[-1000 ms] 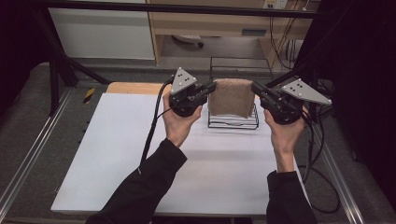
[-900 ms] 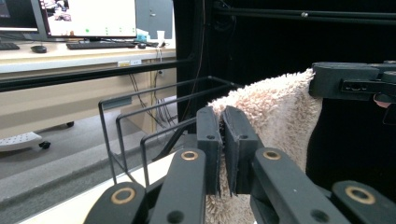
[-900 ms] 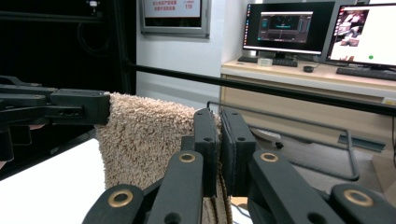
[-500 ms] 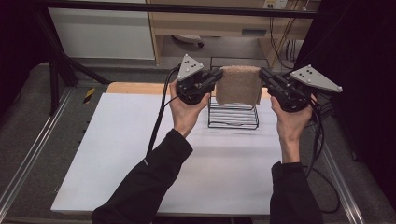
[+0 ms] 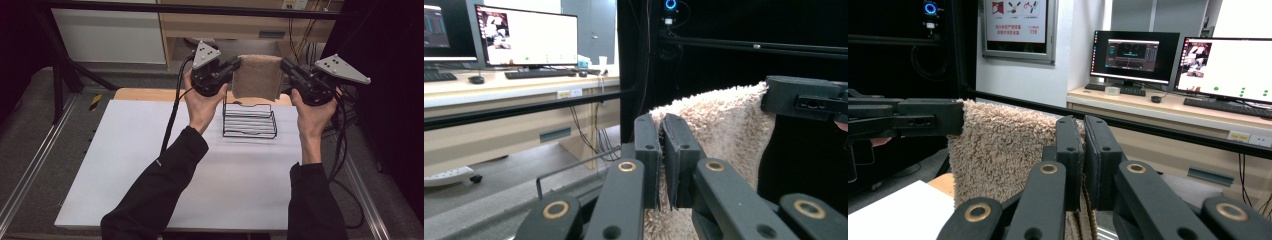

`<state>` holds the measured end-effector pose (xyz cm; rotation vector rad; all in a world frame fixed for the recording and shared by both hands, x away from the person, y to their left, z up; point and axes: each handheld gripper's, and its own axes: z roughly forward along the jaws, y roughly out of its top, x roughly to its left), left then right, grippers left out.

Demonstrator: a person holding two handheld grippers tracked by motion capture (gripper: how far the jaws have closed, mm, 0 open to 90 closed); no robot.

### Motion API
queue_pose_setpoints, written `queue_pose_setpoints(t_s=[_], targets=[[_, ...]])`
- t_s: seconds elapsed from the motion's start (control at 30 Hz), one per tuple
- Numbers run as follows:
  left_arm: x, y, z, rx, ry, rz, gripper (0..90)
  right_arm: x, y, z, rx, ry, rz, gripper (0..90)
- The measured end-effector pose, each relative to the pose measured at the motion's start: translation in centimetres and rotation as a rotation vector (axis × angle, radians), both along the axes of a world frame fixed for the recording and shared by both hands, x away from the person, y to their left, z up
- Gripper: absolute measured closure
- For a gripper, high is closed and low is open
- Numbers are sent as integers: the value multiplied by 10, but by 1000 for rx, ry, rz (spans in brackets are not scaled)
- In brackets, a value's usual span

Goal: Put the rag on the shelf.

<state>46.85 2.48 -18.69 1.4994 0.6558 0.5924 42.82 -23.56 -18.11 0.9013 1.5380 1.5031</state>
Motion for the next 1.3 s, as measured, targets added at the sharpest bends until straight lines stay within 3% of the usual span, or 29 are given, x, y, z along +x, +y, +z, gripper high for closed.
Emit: queue_pose_setpoints(t_s=[0.5, 0.8, 1.1, 1.2, 1.3], targets=[[23, -3, 14, -25, -1, 31, 852, 23, 2, 14, -2, -31, -5, 861], [39, -6, 11, -13, 2, 58, 852, 42, 2, 13, -15, -29, -17, 861], [54, -12, 8, 8, -23, 78, 852, 61, 0, 12, -21, -18, -25, 861], [58, -13, 5, 2, -15, 71, 852, 66, -2, 9, -12, -10, -24, 861], [62, -16, -1, 23, -7, 70, 852, 70, -4, 4, -15, 3, -30, 861]])
